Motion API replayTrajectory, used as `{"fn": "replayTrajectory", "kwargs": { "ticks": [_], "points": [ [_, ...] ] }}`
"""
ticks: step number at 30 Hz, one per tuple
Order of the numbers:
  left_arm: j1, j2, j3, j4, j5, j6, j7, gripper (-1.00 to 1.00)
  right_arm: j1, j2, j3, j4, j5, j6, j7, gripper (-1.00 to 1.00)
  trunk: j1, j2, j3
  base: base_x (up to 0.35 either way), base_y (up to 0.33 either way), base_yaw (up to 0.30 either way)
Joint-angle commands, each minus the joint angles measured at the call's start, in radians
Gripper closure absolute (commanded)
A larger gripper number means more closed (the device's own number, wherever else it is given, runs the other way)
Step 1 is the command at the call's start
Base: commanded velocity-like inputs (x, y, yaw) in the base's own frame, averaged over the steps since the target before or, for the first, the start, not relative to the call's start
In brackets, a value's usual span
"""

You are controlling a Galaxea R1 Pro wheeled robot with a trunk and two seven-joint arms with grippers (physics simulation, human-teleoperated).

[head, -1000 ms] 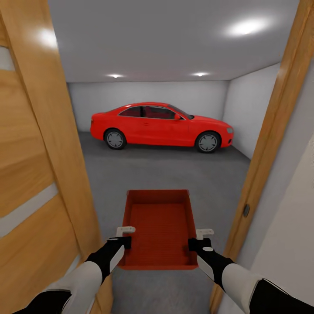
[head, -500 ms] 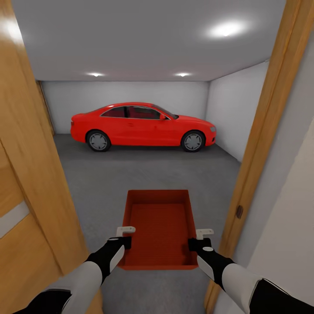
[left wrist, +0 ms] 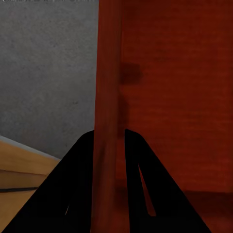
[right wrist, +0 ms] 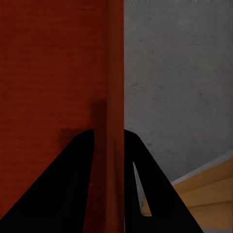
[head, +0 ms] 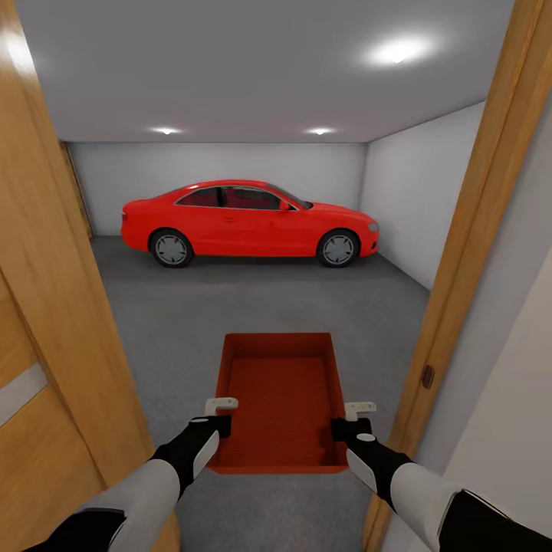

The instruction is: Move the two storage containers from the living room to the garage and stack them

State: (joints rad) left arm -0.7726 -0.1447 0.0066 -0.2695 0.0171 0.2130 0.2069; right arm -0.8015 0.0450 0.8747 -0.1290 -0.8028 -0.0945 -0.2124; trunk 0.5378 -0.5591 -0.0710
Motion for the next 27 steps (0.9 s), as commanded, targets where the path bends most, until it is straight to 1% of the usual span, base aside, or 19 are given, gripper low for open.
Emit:
{"fn": "replayTrajectory", "kwargs": {
  "ticks": [1, 27],
  "points": [
    [-0.001, 0.039, -0.005, -0.004, -0.017, 0.008, 0.008, 1.00, -0.001, -0.007, -0.003, 0.040, -0.012, -0.004, -0.005, 1.00, 0.000, -0.002, -0.002, 0.000, 0.000, 0.000],
    [-0.001, 0.036, -0.008, -0.007, -0.017, 0.009, 0.008, 1.00, -0.001, -0.007, -0.003, 0.040, -0.013, -0.004, -0.005, 1.00, 0.000, -0.002, -0.002, 0.005, 0.000, 0.000]
  ]
}}
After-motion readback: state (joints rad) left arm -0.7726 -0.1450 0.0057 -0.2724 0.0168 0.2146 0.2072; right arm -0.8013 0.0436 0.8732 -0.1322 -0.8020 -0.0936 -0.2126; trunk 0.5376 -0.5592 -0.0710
